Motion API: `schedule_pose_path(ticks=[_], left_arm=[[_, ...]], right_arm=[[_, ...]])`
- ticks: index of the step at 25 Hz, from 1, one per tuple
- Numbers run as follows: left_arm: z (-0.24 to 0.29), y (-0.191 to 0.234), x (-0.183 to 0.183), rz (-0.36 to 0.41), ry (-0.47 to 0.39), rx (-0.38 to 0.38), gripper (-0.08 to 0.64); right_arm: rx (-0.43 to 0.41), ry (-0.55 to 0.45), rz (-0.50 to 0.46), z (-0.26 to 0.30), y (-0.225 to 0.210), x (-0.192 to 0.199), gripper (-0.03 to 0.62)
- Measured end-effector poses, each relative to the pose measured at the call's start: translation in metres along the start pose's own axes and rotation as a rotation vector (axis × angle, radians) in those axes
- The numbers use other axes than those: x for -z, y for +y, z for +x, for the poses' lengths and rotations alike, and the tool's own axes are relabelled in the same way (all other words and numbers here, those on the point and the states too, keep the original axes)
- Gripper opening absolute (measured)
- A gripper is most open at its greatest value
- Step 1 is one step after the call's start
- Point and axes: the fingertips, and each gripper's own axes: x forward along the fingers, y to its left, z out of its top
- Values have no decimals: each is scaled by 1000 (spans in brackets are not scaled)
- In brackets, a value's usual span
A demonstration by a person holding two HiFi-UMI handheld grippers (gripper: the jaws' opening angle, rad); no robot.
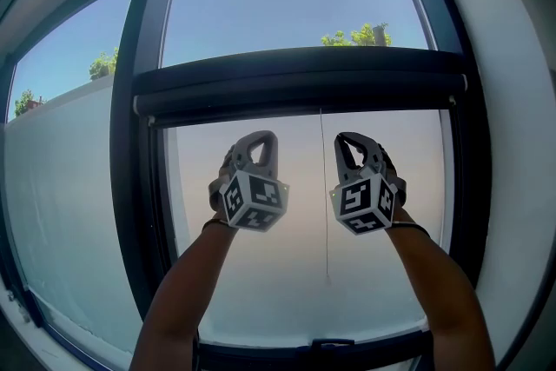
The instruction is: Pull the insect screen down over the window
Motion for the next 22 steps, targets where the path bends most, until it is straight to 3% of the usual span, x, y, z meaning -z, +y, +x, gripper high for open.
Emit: schedule_pose_path(ticks=[6, 8, 15, 22], left_arm=[[18, 7, -15, 251, 54, 8, -5], [22, 9, -16, 314, 76, 13, 19], [40, 11, -8, 474, 189, 61, 167], [57, 7, 12, 633, 301, 102, 217]], right_arm=[[-13, 46, -225, 22, -15, 3, 10], [-26, 56, -280, 26, -18, 1, 45], [-93, 114, -483, 44, -19, -8, 115], [-172, 232, -640, 61, -13, 9, 177]])
